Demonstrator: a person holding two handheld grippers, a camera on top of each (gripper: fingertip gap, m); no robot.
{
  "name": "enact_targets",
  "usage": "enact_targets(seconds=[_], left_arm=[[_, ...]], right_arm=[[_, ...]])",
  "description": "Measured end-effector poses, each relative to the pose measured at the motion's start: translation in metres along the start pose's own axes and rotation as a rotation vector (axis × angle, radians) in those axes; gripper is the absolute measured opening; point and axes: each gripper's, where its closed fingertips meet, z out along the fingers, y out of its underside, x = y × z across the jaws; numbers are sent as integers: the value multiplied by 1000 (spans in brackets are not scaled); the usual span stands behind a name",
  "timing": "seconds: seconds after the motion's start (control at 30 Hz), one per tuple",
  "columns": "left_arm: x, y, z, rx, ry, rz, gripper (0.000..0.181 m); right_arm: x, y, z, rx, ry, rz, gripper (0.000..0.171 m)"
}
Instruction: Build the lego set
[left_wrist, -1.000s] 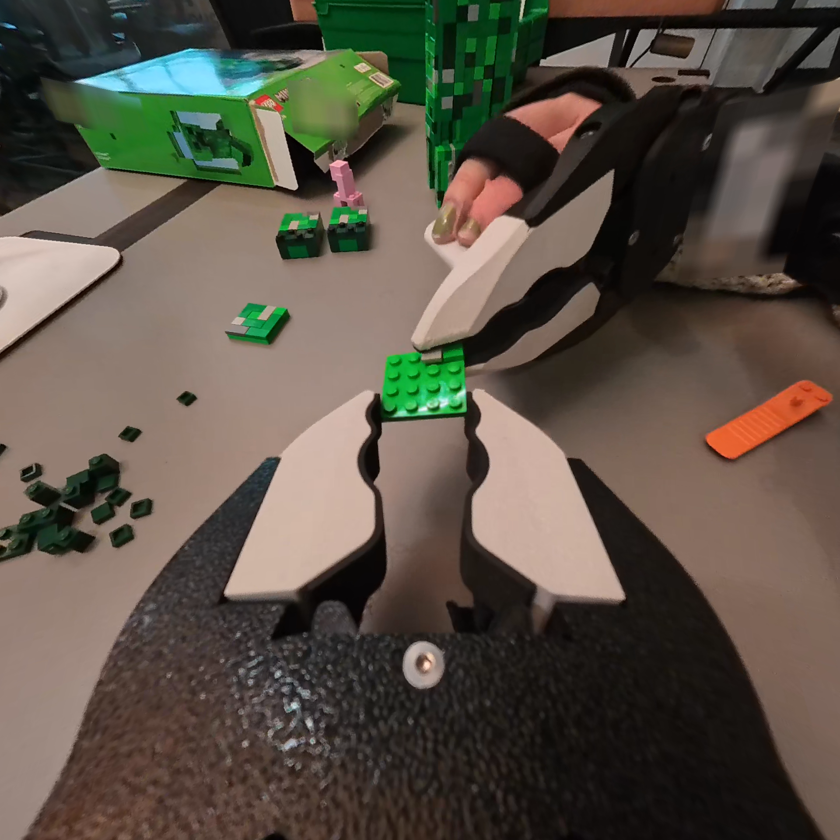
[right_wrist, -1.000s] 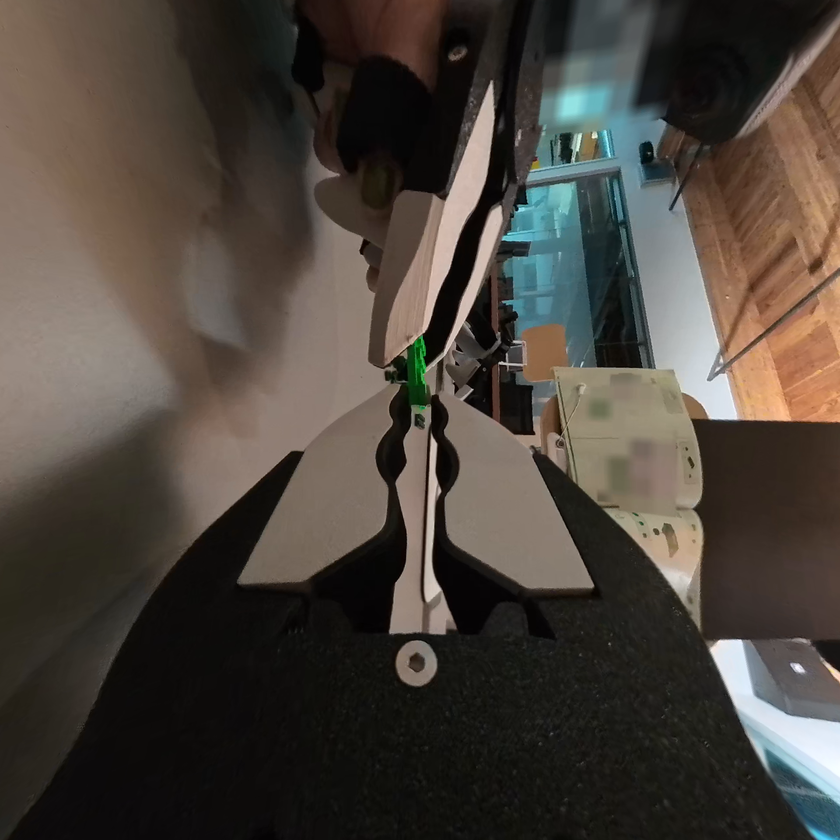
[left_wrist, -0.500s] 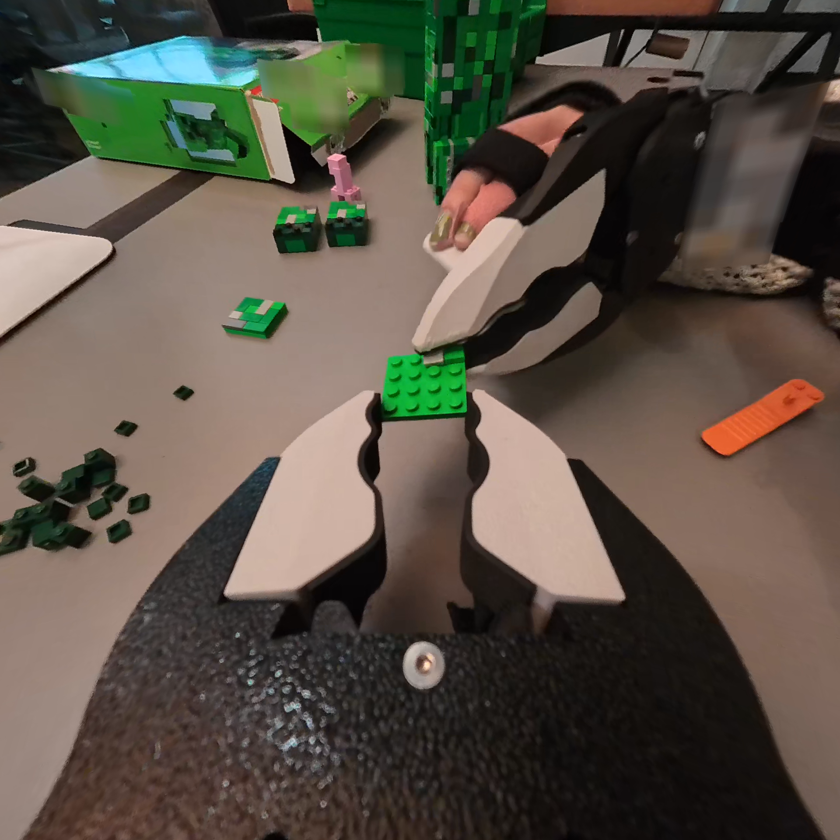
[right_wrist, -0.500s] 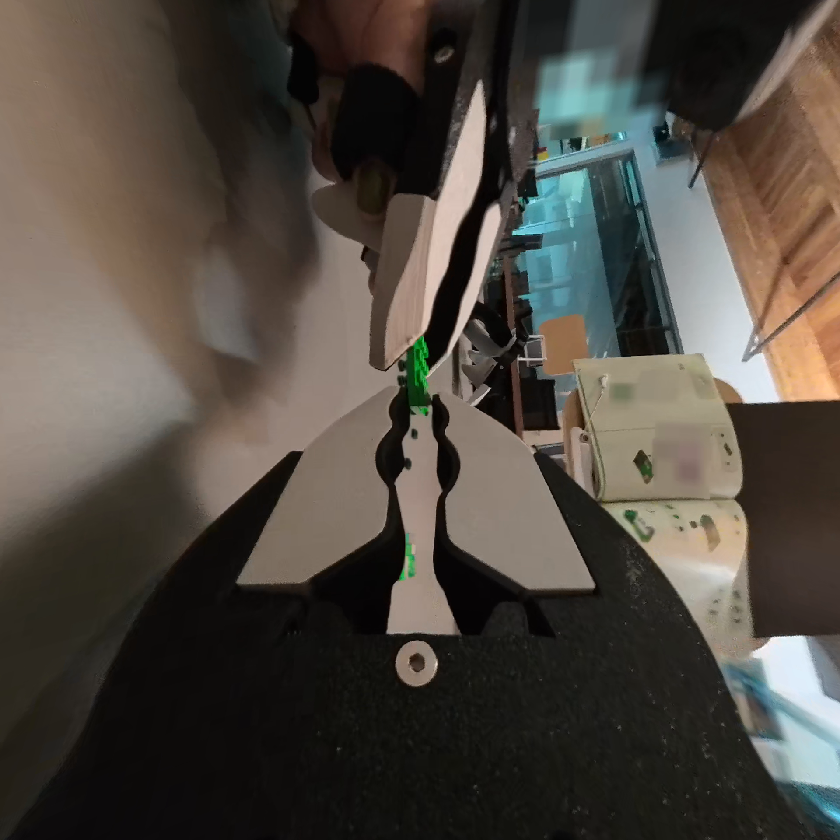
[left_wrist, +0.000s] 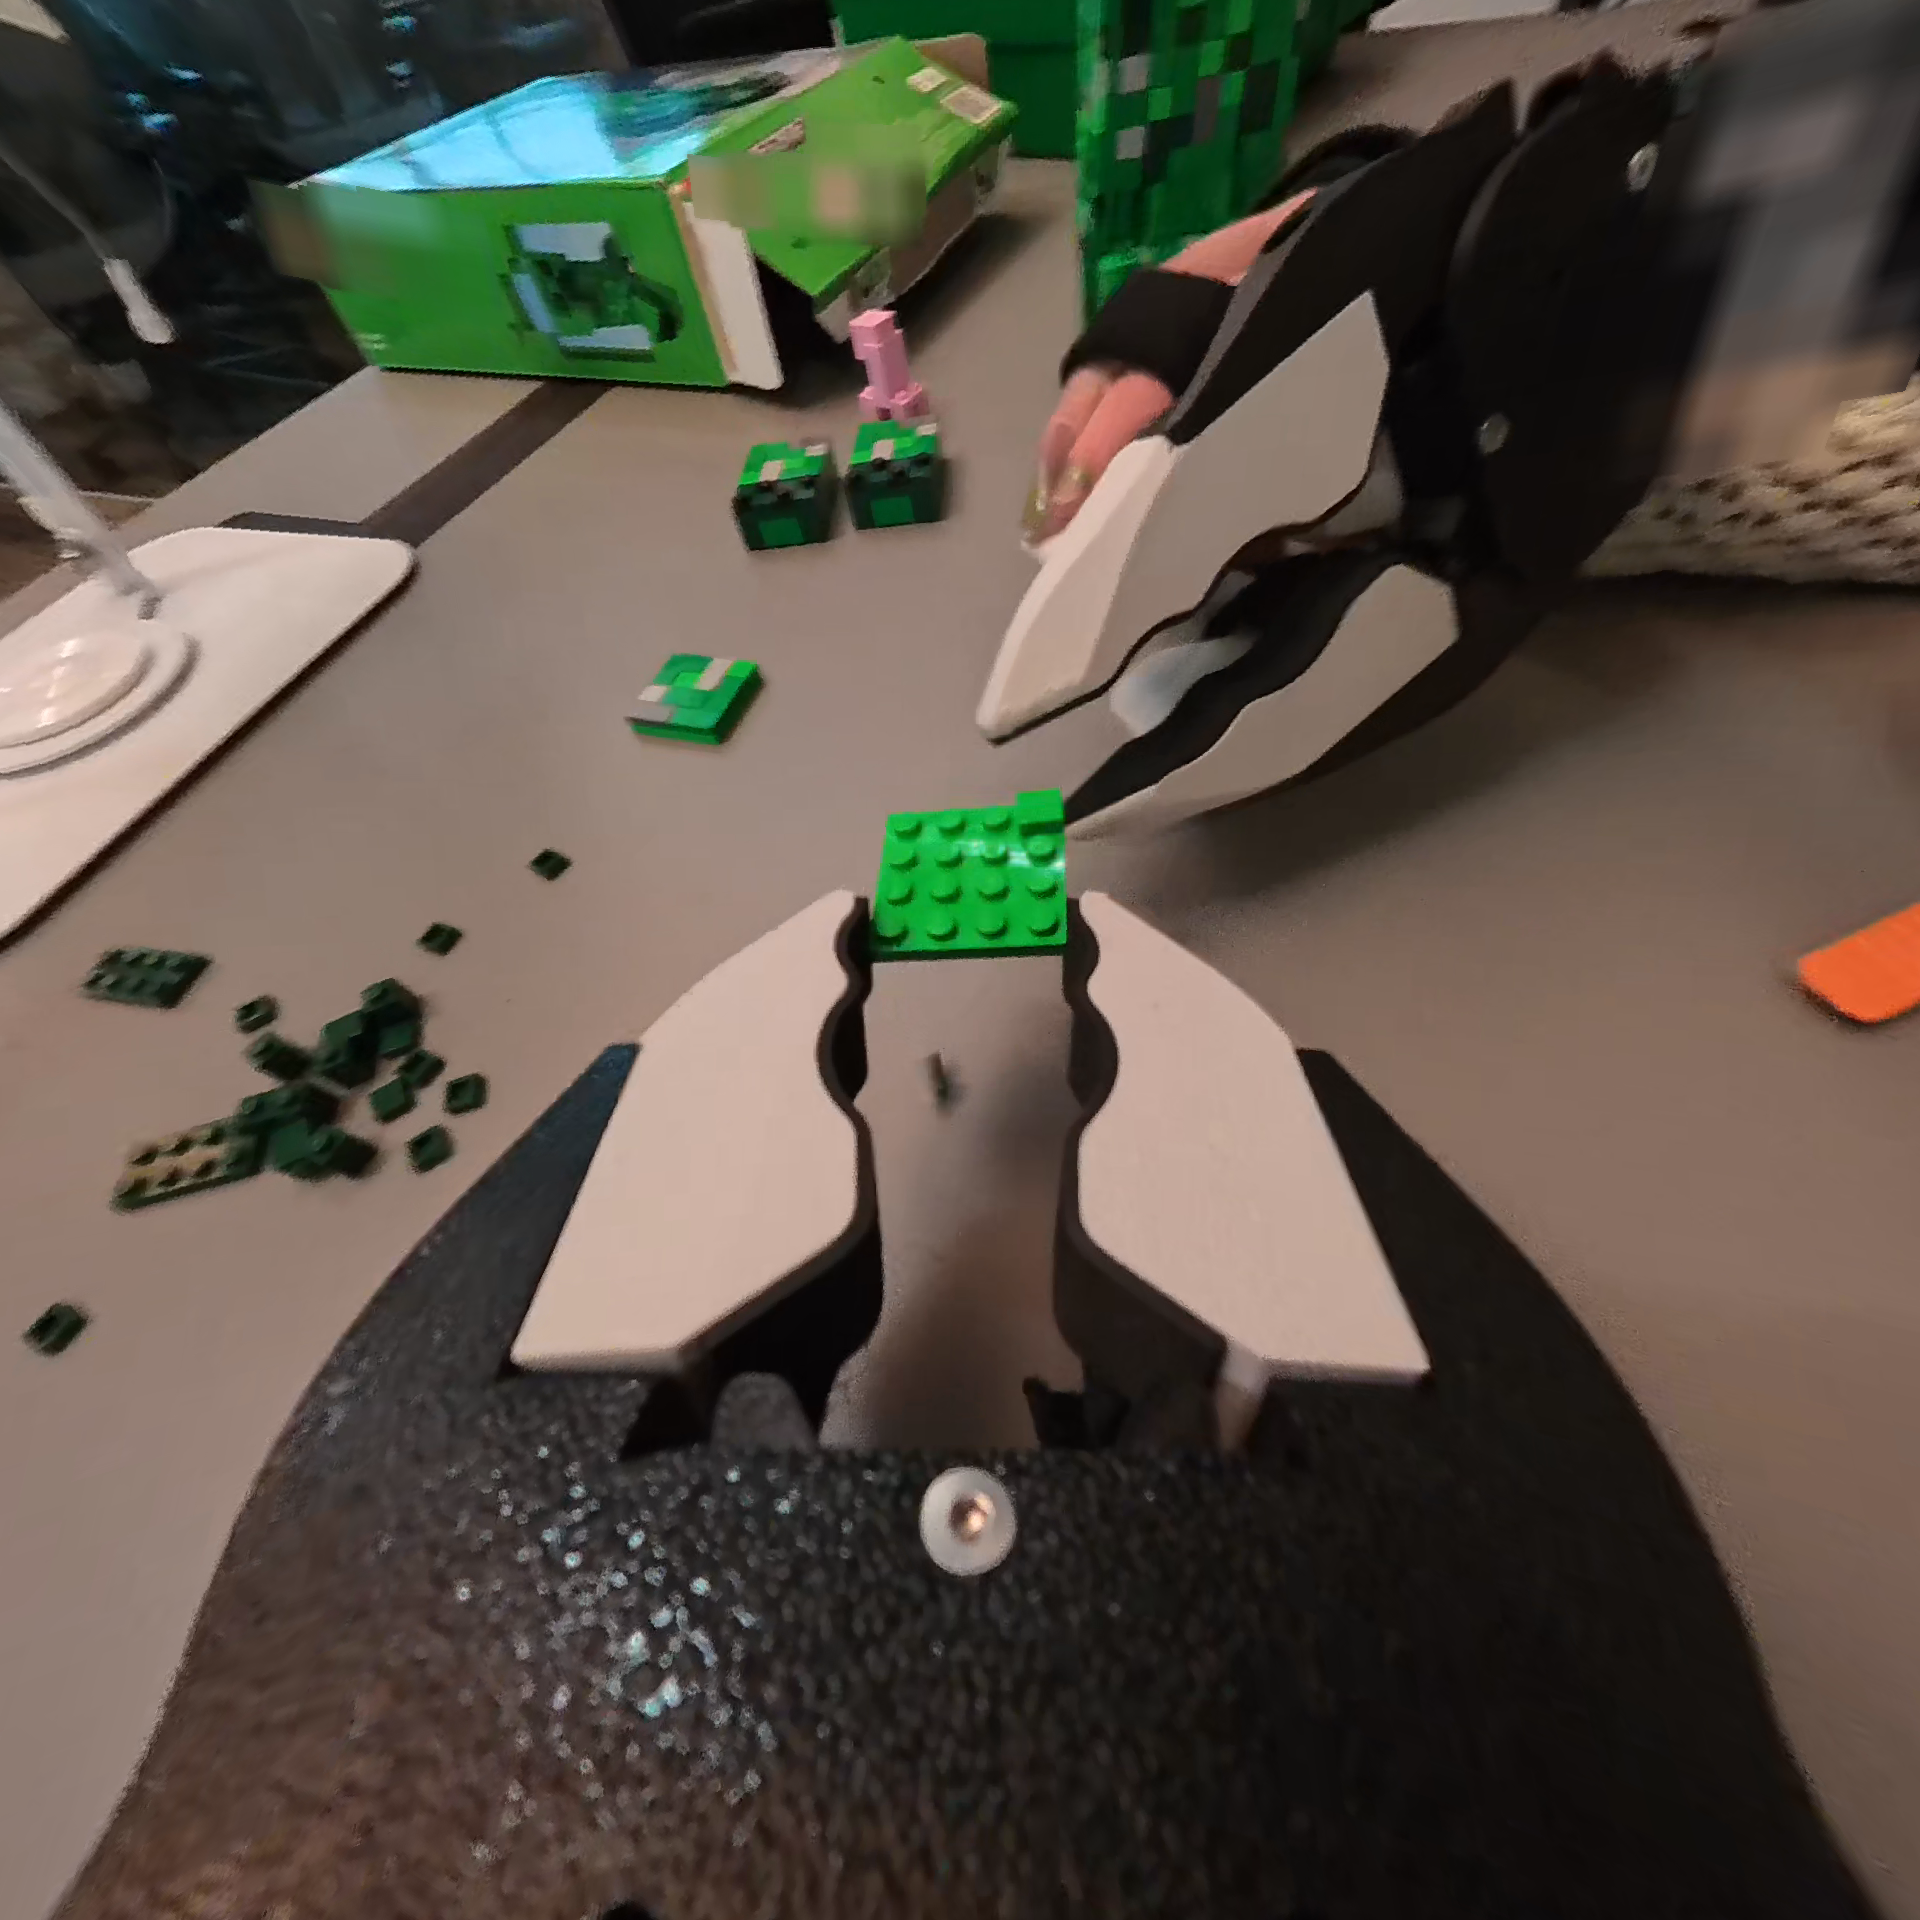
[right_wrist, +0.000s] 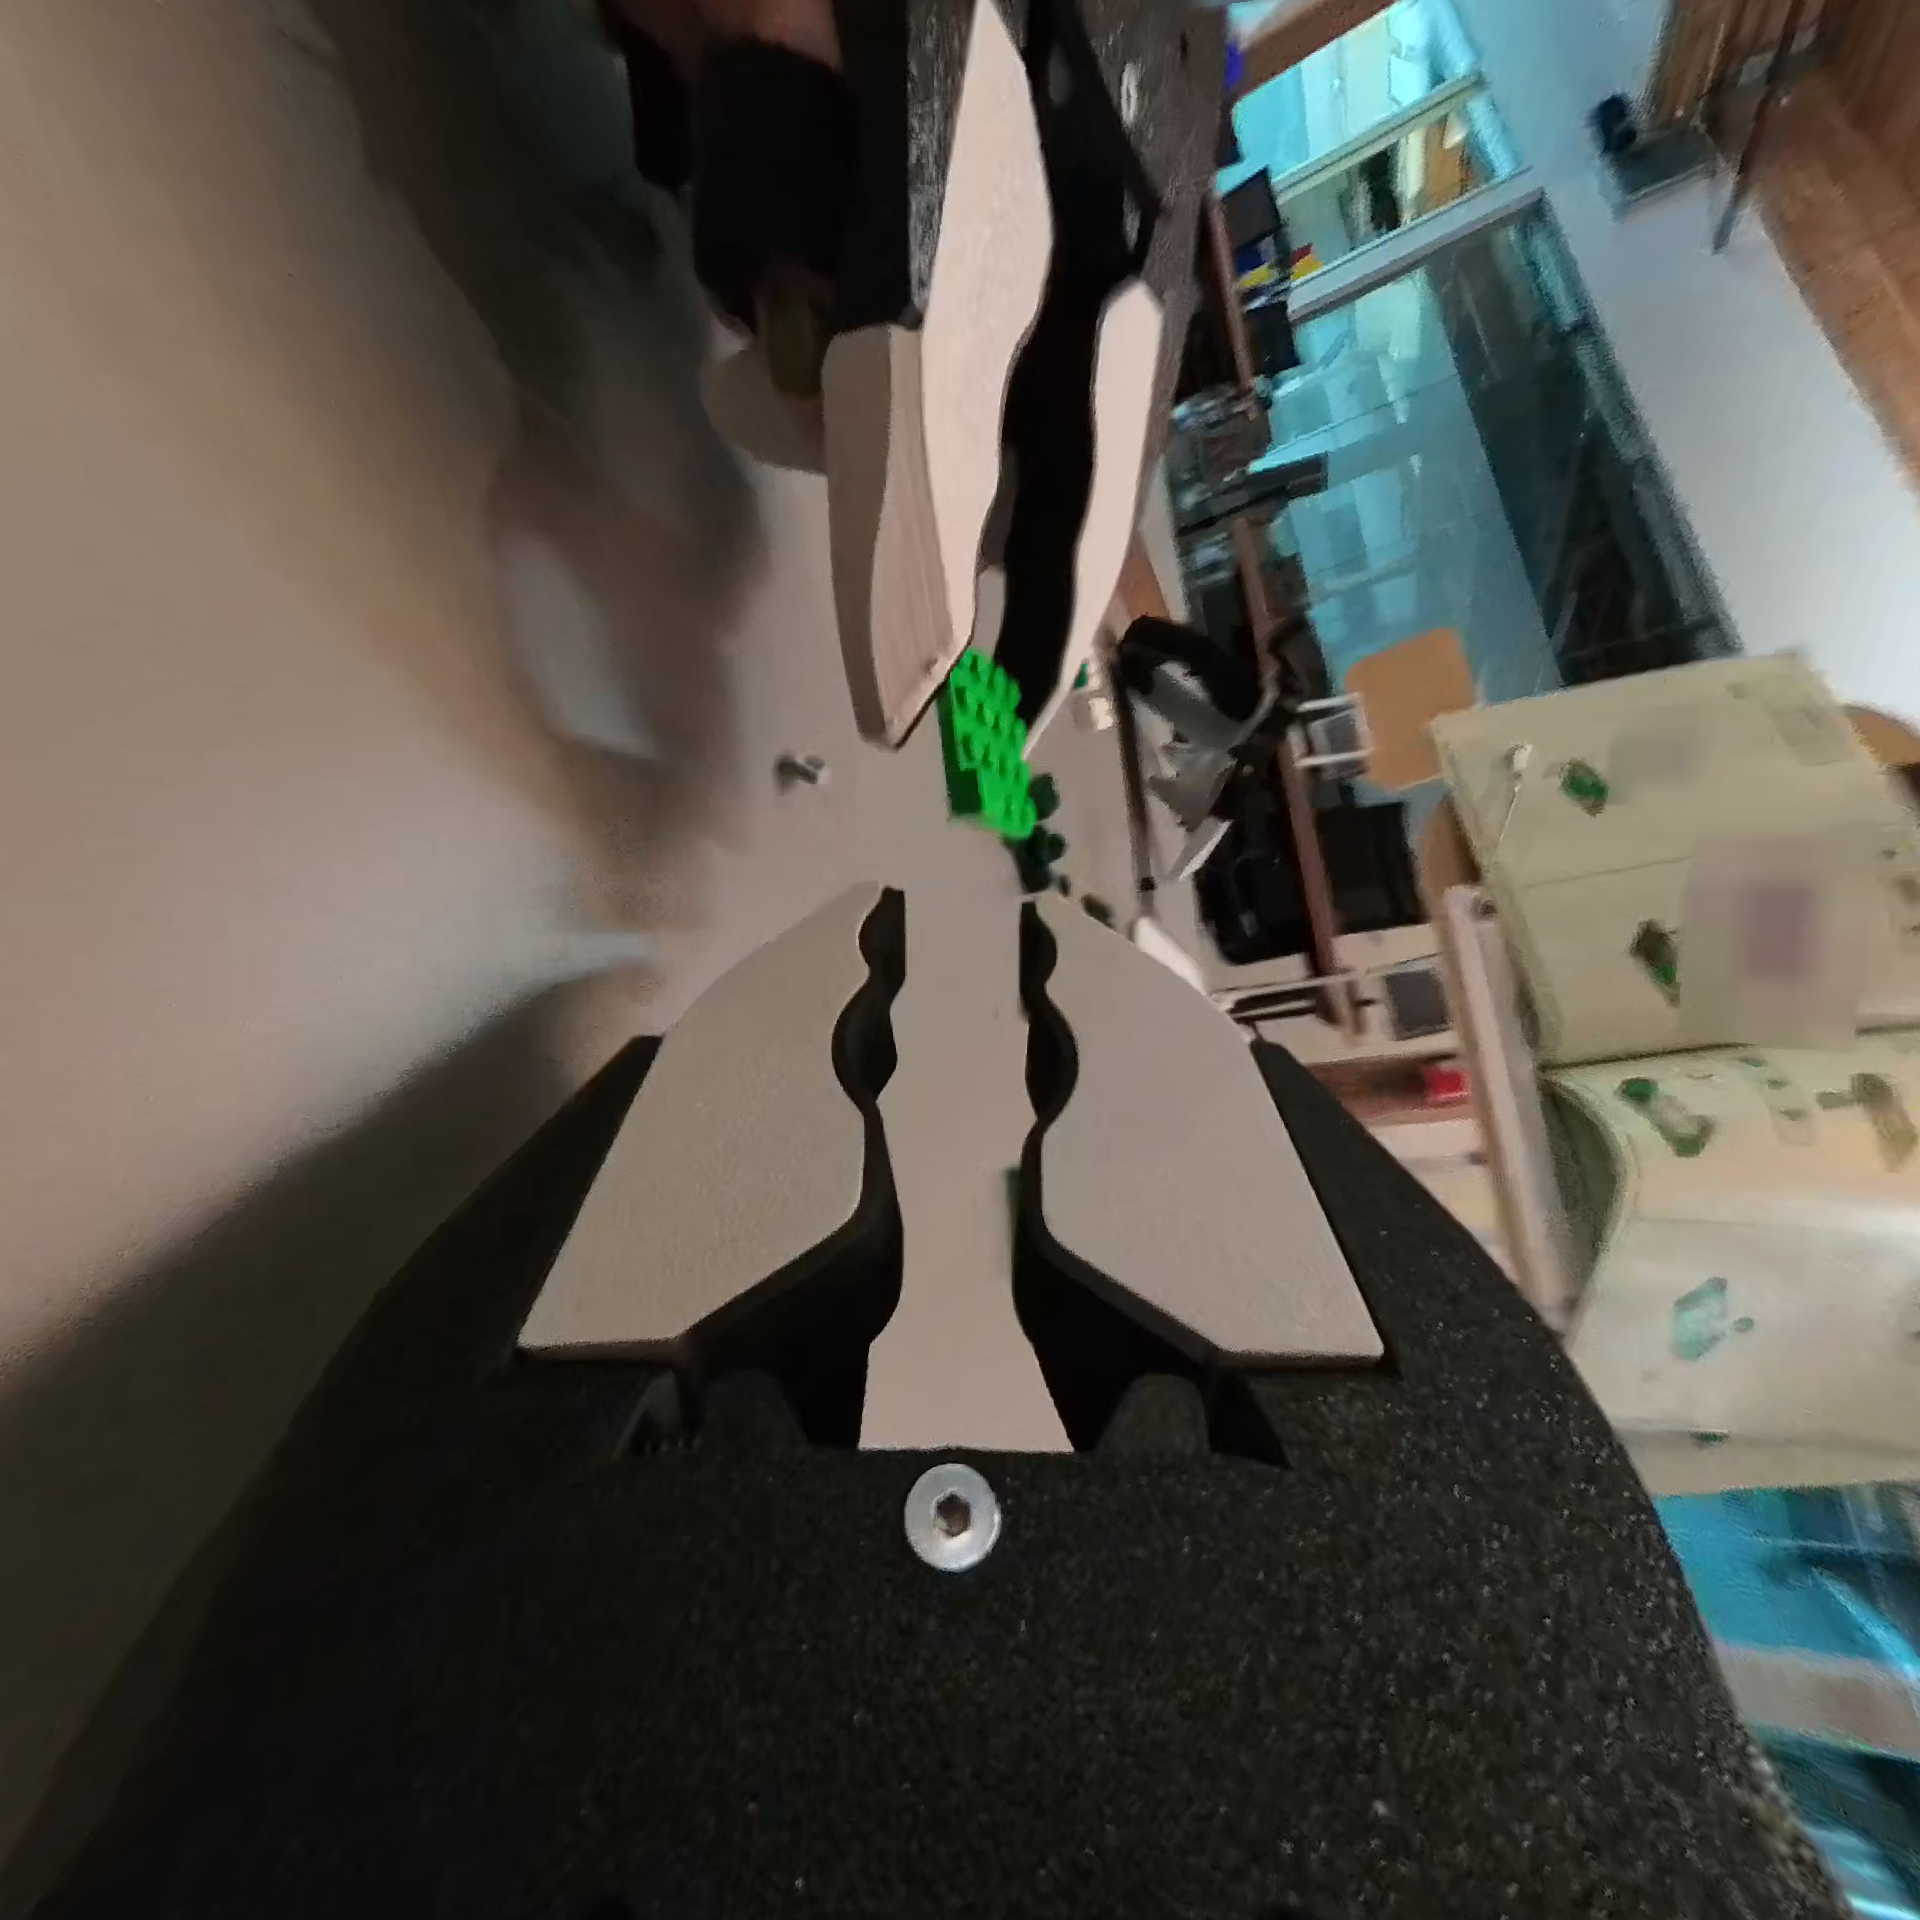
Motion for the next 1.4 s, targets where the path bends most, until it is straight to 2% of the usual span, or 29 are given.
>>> enact_targets(seconds=[0.23,0.43,0.7,0.83,1.0,1.2,1.4], left_arm=[[-47,3,-14,2,-279,9,36],[-81,1,-36,65,-439,-22,36],[-57,6,-27,8,-244,87,36],[-65,9,-38,-24,-257,120,36],[-66,9,-41,-8,-226,84,36],[-56,15,-33,-52,-191,130,36],[-50,17,-30,-59,-156,126,36]], right_arm=[[-8,14,3,-14,-208,474,16],[-21,-8,15,24,-398,622,11],[-31,-11,43,72,-710,614,14],[-32,-13,50,108,-814,599,13],[-34,-17,52,129,-846,562,11],[-41,-15,53,23,-894,484,10],[-41,-12,49,3,-888,445,7]])
